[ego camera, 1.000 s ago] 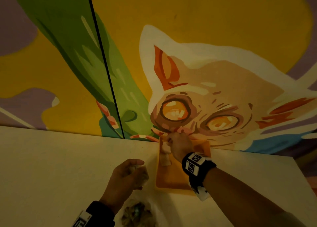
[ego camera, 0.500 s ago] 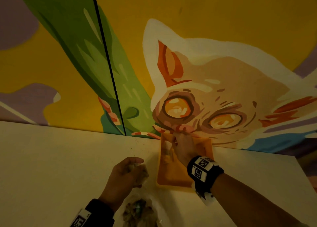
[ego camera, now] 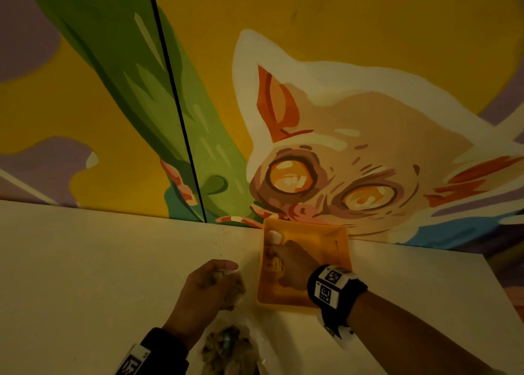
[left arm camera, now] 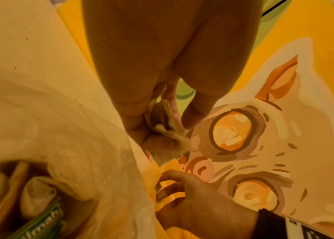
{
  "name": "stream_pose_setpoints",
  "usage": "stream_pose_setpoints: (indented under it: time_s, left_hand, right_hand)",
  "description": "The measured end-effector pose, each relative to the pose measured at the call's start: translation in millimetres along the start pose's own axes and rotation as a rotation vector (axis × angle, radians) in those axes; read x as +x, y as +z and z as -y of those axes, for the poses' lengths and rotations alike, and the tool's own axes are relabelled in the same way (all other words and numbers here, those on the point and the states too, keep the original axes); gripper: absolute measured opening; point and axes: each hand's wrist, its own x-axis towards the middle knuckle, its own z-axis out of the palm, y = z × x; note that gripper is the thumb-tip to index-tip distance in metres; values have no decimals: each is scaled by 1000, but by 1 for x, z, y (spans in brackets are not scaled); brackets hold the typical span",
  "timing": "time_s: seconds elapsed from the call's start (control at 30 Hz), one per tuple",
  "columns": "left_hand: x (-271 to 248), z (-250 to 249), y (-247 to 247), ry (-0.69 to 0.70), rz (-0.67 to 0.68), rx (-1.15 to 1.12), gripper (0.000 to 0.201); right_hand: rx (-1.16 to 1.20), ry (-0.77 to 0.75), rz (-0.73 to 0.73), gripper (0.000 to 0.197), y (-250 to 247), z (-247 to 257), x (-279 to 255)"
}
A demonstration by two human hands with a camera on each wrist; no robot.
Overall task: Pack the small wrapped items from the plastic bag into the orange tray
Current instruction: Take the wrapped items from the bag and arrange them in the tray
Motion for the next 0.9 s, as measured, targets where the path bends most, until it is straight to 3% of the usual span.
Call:
stream_pose_setpoints:
  time_s: [0.17,0.3,0.4,0.6,0.7,0.8,0.9]
  left_hand:
    - [3,4,-3,-1,3,-12,11]
    - [5,3,-5,13,-2,-16,11]
    - [5,3,-6,12,13,-24,11]
    - [5,4,-10,8,26,-37,10]
    - [5,3,-11,8,29,-43,10]
    - [4,2,-13,13,29,-42,10]
    - [4,2,-12,14,32,-35,10]
  right_hand:
    - [-154,-40,-10,28,-6,6,4]
    - [-207,-12,26,32,-12,12,7]
    - [-332,-30,64,23,-16,17,10]
    - [-520,-57,29,22,-23,22,13]
    - [-424,-45,63,27,-29,24,13]
    - [-183,-84,112,3,-35,20,11]
    - [-89,-26,69,23,-44,15,10]
